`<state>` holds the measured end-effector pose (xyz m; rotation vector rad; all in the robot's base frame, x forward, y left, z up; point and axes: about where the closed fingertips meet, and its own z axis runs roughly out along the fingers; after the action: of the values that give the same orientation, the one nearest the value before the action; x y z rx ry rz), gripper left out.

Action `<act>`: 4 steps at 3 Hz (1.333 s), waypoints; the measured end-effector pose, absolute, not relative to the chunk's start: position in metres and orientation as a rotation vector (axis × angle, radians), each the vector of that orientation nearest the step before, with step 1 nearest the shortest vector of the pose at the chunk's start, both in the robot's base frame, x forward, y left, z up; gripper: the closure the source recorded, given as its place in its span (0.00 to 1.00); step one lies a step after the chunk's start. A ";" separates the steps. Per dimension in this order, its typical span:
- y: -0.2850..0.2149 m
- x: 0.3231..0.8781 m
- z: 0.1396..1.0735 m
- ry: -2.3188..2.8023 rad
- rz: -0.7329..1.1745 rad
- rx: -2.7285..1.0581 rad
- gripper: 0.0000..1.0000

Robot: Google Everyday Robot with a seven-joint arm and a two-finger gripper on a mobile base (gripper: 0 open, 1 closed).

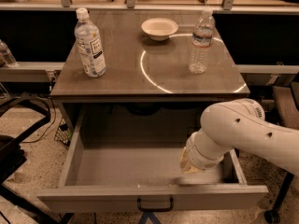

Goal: Open top drawer

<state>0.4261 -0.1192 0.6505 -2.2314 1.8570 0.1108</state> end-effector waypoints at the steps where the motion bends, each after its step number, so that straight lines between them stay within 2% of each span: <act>1: -0.119 0.426 0.651 1.856 0.109 -2.233 0.59; 3: -0.119 0.425 0.652 1.854 0.104 -2.236 0.12; 4: -0.119 0.424 0.653 1.854 0.101 -2.238 0.00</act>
Offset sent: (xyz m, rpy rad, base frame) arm -0.0003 0.0001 0.0004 -0.0013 -0.0008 0.0008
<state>0.4244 -0.1189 0.6527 -2.2377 1.8535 0.1014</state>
